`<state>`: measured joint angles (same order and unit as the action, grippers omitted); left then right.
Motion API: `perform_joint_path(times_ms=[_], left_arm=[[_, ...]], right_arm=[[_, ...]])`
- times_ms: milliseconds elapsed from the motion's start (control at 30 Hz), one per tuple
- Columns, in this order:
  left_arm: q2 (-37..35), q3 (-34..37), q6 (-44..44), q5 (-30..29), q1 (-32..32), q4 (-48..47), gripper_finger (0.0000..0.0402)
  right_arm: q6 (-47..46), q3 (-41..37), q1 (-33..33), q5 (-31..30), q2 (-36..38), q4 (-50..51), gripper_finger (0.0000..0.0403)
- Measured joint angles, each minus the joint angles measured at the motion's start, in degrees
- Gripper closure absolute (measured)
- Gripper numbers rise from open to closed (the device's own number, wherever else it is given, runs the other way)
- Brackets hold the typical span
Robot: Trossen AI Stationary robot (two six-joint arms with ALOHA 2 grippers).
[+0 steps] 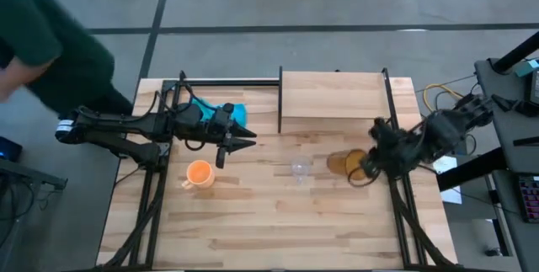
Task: Stack small to large cups/mugs on shelf
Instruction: Put the brown glass on the shelf
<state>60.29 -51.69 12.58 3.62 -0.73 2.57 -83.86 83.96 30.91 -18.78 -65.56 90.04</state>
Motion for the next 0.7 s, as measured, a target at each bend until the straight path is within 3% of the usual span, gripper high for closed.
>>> perform_joint_path(times_ms=[300, 467, 700], left_arm=[[0.0, 0.0, -2.9, -1.2, 0.0, 0.1, 0.0306], [0.0, -0.4, -4.5, -8.7, 0.3, 0.0, 0.0306], [0.0, -1.1, -10.7, -19.4, 0.4, 0.0, 0.0306]], right_arm=[[12.2, 0.0, -9.9, -4.2, 6.8, 0.0, 0.0394], [17.5, 0.0, -16.9, -9.5, 8.4, 0.0, 0.0394], [21.5, 0.0, -27.1, -10.6, 8.4, 0.0, 0.0394]])
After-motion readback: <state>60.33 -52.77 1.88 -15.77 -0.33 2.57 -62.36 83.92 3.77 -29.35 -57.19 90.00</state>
